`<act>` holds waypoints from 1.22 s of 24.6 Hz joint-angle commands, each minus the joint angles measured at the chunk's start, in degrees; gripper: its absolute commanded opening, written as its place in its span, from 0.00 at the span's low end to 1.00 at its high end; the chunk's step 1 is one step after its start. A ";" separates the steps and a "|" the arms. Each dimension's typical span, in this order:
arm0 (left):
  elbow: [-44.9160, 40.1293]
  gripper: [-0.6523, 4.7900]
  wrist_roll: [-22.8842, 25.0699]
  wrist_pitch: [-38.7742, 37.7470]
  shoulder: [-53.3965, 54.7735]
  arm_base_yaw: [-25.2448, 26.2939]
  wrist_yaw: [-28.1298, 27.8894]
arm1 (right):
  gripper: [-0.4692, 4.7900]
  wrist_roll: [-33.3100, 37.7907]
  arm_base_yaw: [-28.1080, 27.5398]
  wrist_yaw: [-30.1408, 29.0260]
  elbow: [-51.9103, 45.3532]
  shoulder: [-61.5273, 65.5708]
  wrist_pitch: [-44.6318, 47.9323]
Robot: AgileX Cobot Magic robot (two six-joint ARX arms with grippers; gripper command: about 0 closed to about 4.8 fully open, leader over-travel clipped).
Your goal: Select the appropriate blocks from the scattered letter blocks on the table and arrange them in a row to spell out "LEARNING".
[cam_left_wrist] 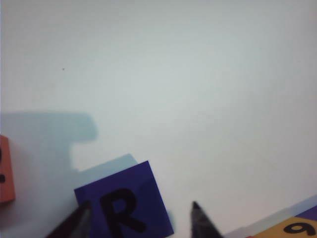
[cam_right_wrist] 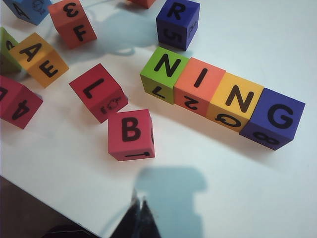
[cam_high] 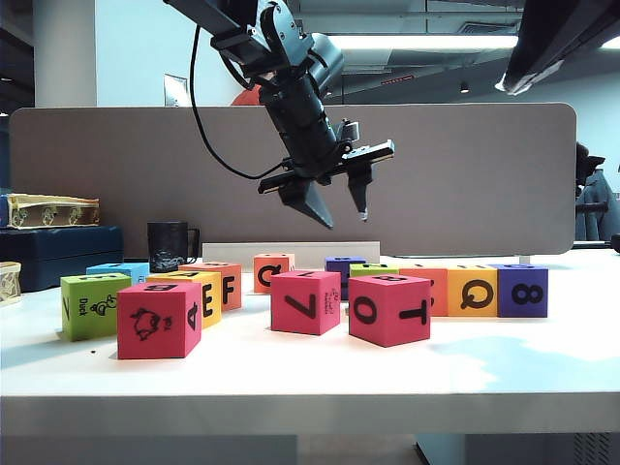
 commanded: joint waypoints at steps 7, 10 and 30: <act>0.11 0.75 -8.17 -3.34 0.28 -0.46 -1.77 | 0.09 -0.02 0.02 0.09 0.22 -0.15 -0.98; 0.11 0.87 -8.15 -4.52 0.98 -0.46 -2.54 | 0.09 -0.02 0.02 0.07 0.22 -0.15 -1.38; 0.11 0.69 -6.75 -2.47 4.92 -1.03 -4.48 | 0.09 -0.02 0.04 -0.09 0.20 -0.15 -1.38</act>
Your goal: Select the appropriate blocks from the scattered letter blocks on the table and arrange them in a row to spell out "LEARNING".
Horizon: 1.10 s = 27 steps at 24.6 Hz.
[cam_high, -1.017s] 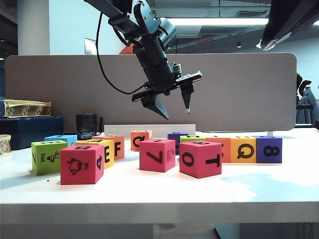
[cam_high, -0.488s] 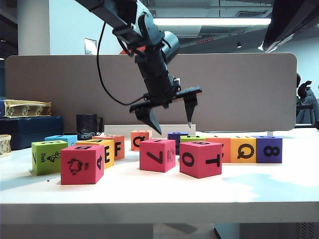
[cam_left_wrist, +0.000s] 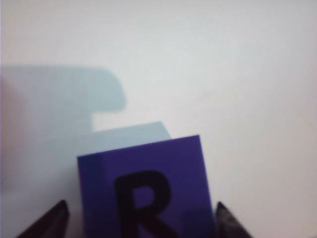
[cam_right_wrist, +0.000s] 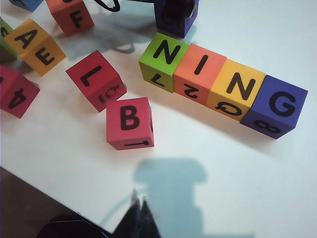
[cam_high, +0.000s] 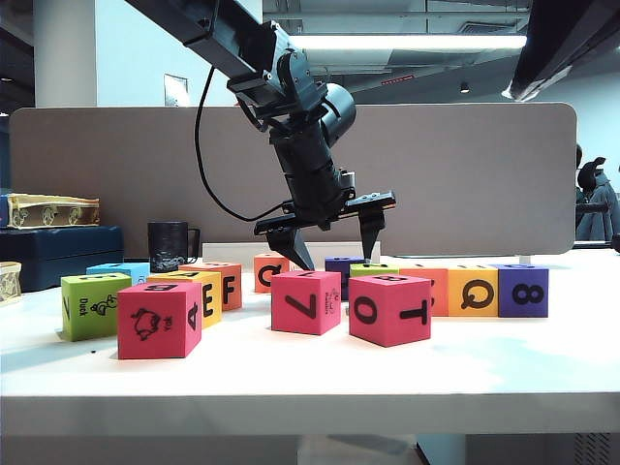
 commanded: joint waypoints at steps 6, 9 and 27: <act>0.26 0.66 4.81 -0.55 -0.15 -0.17 -0.26 | 0.09 -0.02 0.04 0.00 0.22 -0.15 0.70; 0.57 0.64 5.33 -2.16 -0.28 -0.09 -0.28 | 0.09 -0.02 0.04 -0.02 0.22 -0.15 0.70; 0.22 0.55 7.17 -17.84 -7.32 0.37 -0.52 | 0.09 0.00 0.04 -0.04 0.22 -0.15 0.68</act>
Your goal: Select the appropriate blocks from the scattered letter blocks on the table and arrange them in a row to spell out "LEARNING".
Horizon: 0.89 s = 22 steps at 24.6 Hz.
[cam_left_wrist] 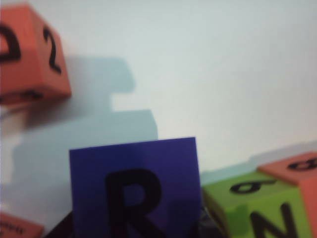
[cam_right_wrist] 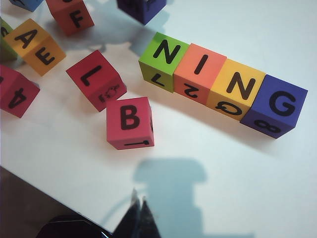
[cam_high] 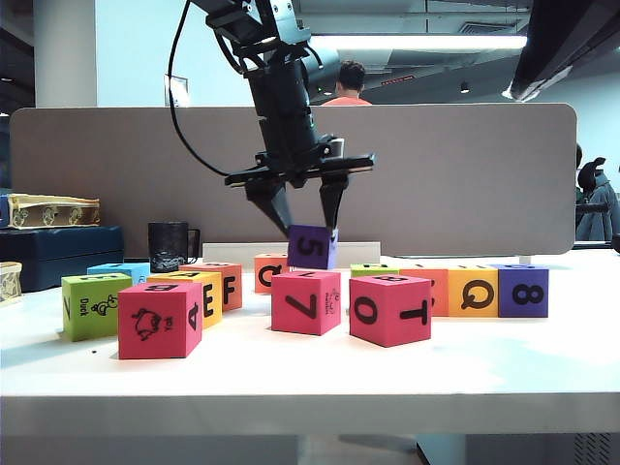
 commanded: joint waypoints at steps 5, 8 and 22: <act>-0.02 0.55 -4.48 -6.93 0.09 -0.24 3.06 | 0.09 0.00 0.04 -0.02 0.22 -0.15 0.68; -0.02 0.55 -5.49 -7.50 0.15 -0.61 3.85 | 0.09 0.00 0.04 -0.02 0.22 -0.15 0.68; -0.59 0.55 -7.96 -10.88 2.43 -1.90 3.74 | 0.09 0.00 0.04 -0.04 0.22 -0.15 0.42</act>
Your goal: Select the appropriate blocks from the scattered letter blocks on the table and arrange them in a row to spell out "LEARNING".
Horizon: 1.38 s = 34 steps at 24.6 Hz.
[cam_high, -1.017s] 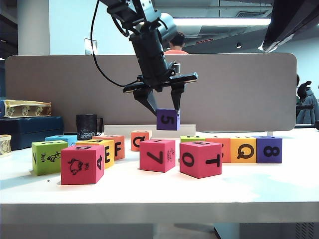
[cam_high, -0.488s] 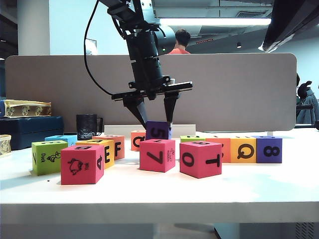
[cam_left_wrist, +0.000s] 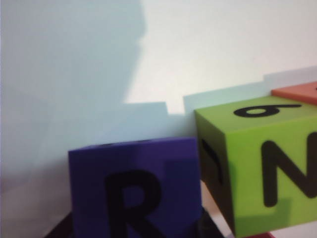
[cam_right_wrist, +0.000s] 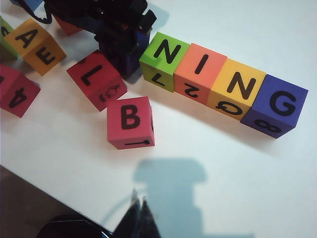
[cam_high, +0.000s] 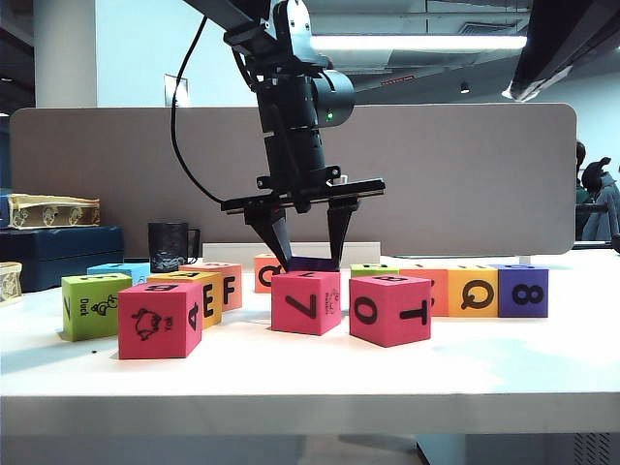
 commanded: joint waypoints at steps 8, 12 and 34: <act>-0.63 0.70 0.11 -1.64 0.22 0.11 -0.07 | 0.09 0.00 0.04 0.00 0.22 -0.15 0.48; -0.63 0.71 0.31 -1.73 0.22 0.11 -0.07 | 0.09 0.00 0.04 -0.02 0.22 -0.15 0.48; -0.48 0.76 3.17 -1.51 -0.96 2.56 1.05 | 0.09 0.00 0.07 0.00 0.22 -0.15 0.50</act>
